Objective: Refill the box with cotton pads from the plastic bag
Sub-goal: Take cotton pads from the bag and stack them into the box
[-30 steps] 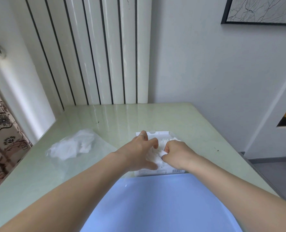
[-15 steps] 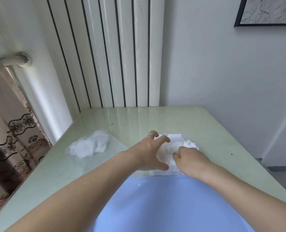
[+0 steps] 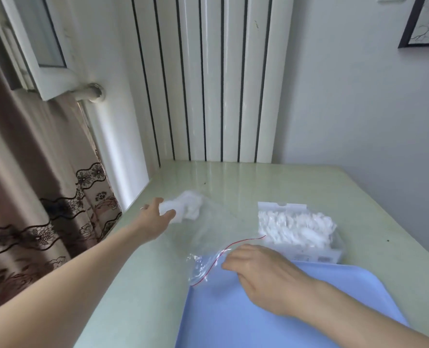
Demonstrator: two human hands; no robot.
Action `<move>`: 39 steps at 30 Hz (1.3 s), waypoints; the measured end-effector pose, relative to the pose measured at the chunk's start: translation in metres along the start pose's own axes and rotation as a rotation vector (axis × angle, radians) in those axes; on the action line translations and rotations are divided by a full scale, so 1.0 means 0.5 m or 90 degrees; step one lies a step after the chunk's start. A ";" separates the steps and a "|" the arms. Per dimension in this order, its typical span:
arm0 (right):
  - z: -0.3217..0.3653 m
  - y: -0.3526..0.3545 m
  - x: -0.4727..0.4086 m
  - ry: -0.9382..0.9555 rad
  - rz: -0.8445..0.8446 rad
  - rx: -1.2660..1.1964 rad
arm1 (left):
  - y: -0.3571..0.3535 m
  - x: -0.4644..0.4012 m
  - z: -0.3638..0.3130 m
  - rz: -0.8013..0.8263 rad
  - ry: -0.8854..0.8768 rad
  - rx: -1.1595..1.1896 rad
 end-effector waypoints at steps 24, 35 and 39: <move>-0.065 -0.148 -0.431 -0.026 -0.086 -0.017 | -0.111 -0.073 0.092 0.002 0.002 0.201; -0.089 -0.136 -0.439 -0.048 -0.073 -0.004 | -0.116 -0.074 0.087 0.007 -0.001 0.183; -0.099 -0.129 -0.423 -0.094 -0.069 -0.073 | -0.113 -0.072 0.085 0.006 -0.002 0.179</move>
Point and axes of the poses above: each hand's wrist, its own x-axis away from the middle knuckle, its own y-axis out of the back of the hand, z = x × y, the point moved 8 cm from there along -x, towards the middle knuckle, and after that the axes turned 15 degrees about -x, right-handed, at the moved point
